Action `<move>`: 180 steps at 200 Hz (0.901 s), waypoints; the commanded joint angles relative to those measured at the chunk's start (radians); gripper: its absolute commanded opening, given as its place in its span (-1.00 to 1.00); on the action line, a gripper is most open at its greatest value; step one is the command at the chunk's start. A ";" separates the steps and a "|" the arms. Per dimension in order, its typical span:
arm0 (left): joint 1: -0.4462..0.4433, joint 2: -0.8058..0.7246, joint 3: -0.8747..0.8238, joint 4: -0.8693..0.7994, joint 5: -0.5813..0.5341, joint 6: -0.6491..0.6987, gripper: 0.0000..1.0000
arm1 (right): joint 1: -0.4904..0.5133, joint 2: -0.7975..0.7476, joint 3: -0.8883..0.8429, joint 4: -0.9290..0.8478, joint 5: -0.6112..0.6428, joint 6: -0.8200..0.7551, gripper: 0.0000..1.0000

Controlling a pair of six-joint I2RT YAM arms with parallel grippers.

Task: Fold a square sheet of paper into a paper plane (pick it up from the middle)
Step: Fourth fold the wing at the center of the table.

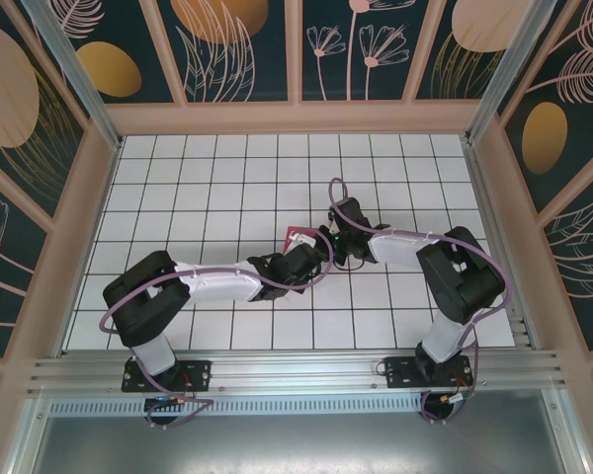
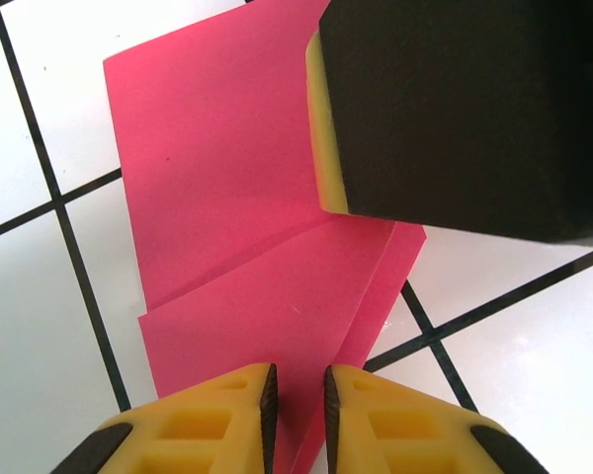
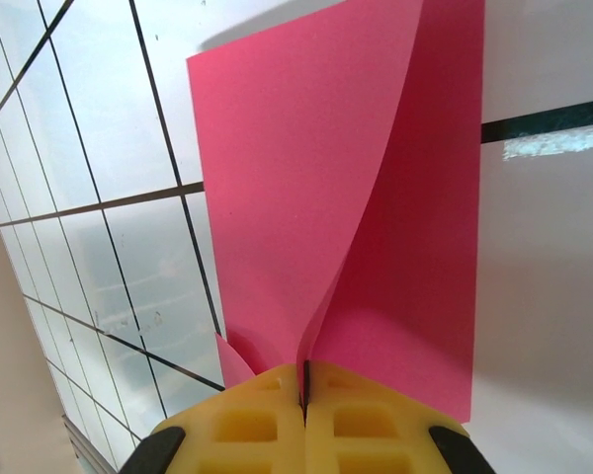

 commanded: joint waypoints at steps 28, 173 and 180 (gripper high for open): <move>-0.013 -0.010 -0.010 -0.007 0.057 0.049 -0.47 | 0.011 -0.042 0.056 0.005 0.003 -0.015 -0.93; -0.013 -0.010 -0.021 0.028 0.042 -0.003 -0.82 | 0.013 -0.050 0.079 -0.026 0.006 -0.055 -0.71; -0.013 -0.010 -0.029 0.037 0.046 -0.008 -0.83 | 0.014 -0.056 0.078 -0.031 0.012 -0.060 -0.69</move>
